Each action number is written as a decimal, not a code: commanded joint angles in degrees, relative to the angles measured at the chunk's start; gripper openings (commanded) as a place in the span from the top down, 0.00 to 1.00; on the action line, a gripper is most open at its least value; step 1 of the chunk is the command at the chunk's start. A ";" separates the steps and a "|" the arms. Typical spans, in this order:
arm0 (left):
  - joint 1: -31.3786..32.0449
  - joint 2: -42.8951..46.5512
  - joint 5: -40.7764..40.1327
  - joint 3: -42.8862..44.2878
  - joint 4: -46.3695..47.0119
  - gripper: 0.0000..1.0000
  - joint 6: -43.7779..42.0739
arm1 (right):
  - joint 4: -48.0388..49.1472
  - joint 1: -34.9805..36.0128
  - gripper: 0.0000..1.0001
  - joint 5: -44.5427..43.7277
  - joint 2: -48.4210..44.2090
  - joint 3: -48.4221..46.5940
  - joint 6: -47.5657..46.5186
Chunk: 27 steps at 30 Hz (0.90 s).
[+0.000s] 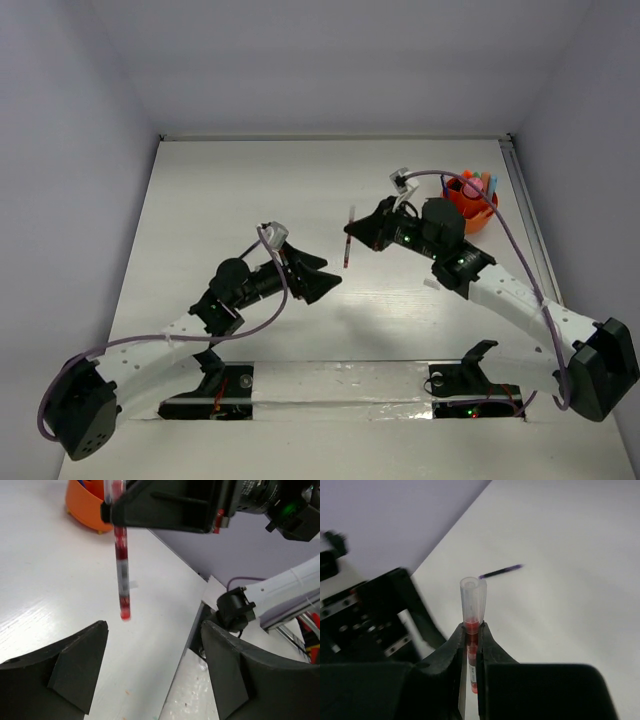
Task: Sort the stationery into containers
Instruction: Place the pen in the storage box.
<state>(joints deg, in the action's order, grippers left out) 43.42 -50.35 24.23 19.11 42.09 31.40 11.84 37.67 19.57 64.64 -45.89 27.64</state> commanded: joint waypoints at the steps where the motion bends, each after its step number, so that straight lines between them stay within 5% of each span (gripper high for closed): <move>1: 0.17 4.46 -6.11 1.19 -5.06 0.25 -3.97 | -0.41 -4.44 1.00 -12.26 -2.24 0.10 -2.06; 2: 0.17 6.30 -6.64 1.01 -5.95 0.23 -4.32 | -0.84 -6.80 1.00 -18.28 -2.50 0.27 -3.02; 3: 0.17 7.18 -7.09 0.67 -6.66 0.02 -4.59 | -1.98 -7.78 1.00 -22.69 -3.03 0.19 -3.81; 8: 0.17 12.28 -10.07 -2.50 -8.77 0.01 -5.56 | 1.06 -14.28 1.00 -45.43 -4.52 1.68 -9.17; 14: 0.17 14.57 -11.31 -4.70 -9.74 0.01 -6.88 | 11.08 -22.37 1.00 -58.92 0.55 2.64 -17.94; 20: 0.17 15.89 -9.99 -5.67 -8.86 0.01 -6.53 | 26.19 -25.19 1.00 -59.22 10.30 0.19 -31.66; 27: 0.17 16.16 -8.67 -5.93 -7.98 0.01 -6.09 | 32.11 -25.19 1.00 -53.77 17.79 -0.26 -40.99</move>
<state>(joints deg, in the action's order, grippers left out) 43.42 -34.94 14.41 13.61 30.63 25.74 34.57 12.53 -35.48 81.47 -44.18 -6.39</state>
